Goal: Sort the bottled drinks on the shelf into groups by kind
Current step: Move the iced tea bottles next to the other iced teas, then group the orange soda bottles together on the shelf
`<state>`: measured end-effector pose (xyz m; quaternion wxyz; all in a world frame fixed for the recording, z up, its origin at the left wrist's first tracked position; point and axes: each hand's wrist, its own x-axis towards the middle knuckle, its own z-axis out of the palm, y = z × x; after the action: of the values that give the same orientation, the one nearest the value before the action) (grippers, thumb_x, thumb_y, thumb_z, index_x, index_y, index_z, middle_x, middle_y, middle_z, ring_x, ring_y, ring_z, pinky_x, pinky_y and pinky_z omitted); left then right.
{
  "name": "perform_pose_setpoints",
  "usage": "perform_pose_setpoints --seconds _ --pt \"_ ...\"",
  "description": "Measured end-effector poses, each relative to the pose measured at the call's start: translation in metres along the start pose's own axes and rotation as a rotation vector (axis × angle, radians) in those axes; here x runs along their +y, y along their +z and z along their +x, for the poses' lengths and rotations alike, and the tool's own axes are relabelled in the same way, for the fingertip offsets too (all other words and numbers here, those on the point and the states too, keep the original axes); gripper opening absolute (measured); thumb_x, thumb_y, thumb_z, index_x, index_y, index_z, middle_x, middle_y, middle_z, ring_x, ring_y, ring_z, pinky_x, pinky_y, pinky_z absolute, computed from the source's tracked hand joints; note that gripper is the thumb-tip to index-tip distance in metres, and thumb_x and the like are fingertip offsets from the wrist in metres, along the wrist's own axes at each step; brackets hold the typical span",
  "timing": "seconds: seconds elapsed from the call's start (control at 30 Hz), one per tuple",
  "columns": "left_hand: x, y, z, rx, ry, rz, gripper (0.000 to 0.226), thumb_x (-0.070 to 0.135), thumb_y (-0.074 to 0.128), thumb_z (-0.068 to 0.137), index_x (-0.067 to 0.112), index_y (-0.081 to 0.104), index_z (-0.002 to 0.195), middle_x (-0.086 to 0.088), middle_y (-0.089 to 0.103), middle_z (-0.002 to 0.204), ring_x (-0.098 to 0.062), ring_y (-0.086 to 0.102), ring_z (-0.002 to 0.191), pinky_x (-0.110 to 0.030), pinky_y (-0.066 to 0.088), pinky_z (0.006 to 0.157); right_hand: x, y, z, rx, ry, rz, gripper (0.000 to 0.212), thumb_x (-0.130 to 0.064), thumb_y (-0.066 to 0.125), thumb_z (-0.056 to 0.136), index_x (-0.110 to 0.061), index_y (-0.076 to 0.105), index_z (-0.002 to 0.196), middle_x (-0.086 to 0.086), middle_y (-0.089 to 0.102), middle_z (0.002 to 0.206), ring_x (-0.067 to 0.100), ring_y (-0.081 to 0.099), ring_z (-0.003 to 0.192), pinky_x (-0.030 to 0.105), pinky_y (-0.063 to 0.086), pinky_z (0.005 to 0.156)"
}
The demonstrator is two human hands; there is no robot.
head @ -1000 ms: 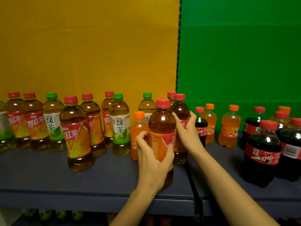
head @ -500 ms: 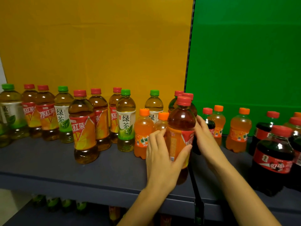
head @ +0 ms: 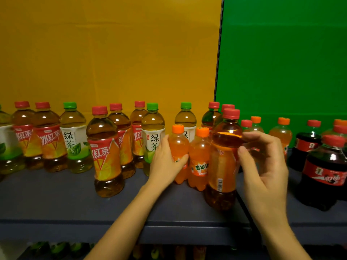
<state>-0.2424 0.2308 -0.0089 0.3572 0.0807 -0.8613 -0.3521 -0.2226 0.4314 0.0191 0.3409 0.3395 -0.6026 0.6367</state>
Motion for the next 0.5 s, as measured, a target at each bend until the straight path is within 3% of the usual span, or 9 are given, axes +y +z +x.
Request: perform_pose_setpoints --seconds 0.13,0.23,0.4,0.5 --pt "-0.002 -0.005 0.0 -0.006 0.012 -0.039 0.079 0.038 0.074 0.072 0.015 0.032 0.135 -0.006 0.05 0.132 -0.023 0.05 0.119 -0.042 0.045 0.097 -0.011 0.041 -0.021 -0.1 -0.006 -0.068 0.033 -0.013 0.05 0.087 -0.027 0.051 0.117 -0.013 0.054 0.118 0.003 0.05 0.114 0.017 0.04 0.096" --pt "-0.006 -0.018 -0.01 0.018 0.055 -0.053 0.078 0.044 0.074 0.07 0.019 0.035 0.133 -0.003 0.052 0.129 -0.021 0.052 0.115 -0.042 0.048 0.093 -0.004 0.074 -0.031 -0.149 0.009 -0.193 0.049 -0.014 0.047 0.088 -0.025 0.036 0.134 -0.014 0.041 0.134 -0.006 0.033 0.128 0.008 0.024 0.106" --pt "-0.018 -0.045 -0.026 0.076 0.128 -0.132 0.066 0.043 0.078 0.064 0.025 0.045 0.118 0.006 0.058 0.115 -0.014 0.057 0.103 -0.031 0.051 0.084 0.013 0.108 -0.036 -0.061 0.038 -0.375 0.067 -0.005 0.045 0.09 -0.014 0.011 0.147 -0.001 0.012 0.155 0.004 0.006 0.143 0.015 0.006 0.116" --pt "-0.027 -0.055 -0.032 0.072 0.122 -0.166 0.069 0.043 0.079 0.063 0.028 0.042 0.12 0.005 0.057 0.117 -0.016 0.057 0.104 -0.038 0.052 0.086 0.023 0.118 -0.031 -0.012 0.036 -0.515 0.072 -0.001 0.044 0.09 -0.01 0.004 0.148 0.003 0.003 0.157 0.008 -0.002 0.144 0.018 0.0 0.117"
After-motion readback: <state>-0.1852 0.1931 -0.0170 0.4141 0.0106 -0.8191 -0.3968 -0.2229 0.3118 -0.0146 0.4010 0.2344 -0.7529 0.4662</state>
